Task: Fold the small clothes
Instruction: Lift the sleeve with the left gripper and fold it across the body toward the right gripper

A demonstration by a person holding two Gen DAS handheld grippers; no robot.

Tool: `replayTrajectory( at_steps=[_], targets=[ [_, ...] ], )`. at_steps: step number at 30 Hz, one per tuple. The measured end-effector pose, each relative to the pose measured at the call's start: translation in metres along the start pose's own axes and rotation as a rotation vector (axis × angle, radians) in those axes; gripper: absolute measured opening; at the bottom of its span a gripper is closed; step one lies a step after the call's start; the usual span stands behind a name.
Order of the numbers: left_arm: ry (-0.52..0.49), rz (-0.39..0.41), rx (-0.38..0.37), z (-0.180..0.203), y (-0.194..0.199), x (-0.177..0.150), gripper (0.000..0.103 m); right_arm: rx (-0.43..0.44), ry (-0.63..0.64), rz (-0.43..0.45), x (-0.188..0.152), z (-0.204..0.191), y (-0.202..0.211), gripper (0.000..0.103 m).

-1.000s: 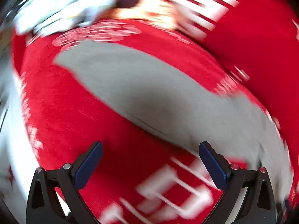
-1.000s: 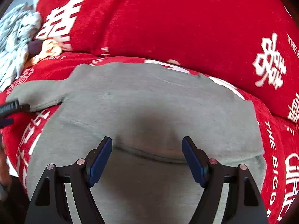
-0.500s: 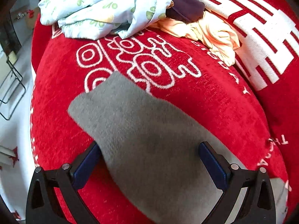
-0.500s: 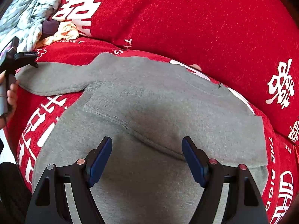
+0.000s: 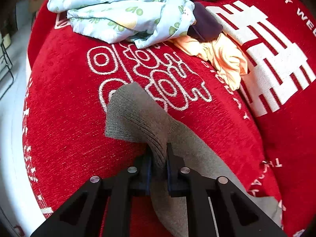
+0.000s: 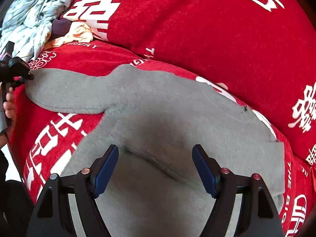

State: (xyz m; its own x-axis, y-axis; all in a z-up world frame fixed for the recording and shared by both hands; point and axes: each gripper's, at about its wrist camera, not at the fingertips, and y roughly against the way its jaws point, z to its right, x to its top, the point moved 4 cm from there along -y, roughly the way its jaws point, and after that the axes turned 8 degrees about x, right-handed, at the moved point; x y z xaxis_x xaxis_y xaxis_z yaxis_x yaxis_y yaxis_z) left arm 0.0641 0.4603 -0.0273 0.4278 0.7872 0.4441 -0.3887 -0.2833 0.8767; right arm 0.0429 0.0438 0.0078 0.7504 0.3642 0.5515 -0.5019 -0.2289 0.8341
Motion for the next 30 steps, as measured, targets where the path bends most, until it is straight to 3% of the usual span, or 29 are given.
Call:
replayTrajectory(
  at_steps=[3,9,13,16,21,30],
  targets=[
    [0.006,0.016,-0.042,-0.004,0.012,-0.001,0.012,0.010,0.029,0.013,0.016,-0.012,-0.005,0.080],
    [-0.016,0.066,-0.039,-0.010,0.037,0.000,0.012,-0.003,0.051,0.000,0.063,-0.037,-0.045,0.080],
    [-0.052,0.078,-0.022,-0.011,0.042,-0.003,0.012,-0.010,0.020,-0.072,0.078,-0.055,-0.086,0.080],
    [-0.069,0.081,-0.007,-0.010,0.042,-0.007,0.012,0.031,0.073,-0.157,0.072,-0.082,-0.111,0.080],
    [-0.096,0.096,0.017,-0.005,0.046,-0.015,0.012,0.075,0.105,-0.080,0.069,-0.096,-0.084,0.080],
    [-0.182,0.133,0.004,0.033,0.076,-0.031,0.012,0.010,0.031,-0.027,0.045,-0.029,-0.031,0.080]
  ],
)
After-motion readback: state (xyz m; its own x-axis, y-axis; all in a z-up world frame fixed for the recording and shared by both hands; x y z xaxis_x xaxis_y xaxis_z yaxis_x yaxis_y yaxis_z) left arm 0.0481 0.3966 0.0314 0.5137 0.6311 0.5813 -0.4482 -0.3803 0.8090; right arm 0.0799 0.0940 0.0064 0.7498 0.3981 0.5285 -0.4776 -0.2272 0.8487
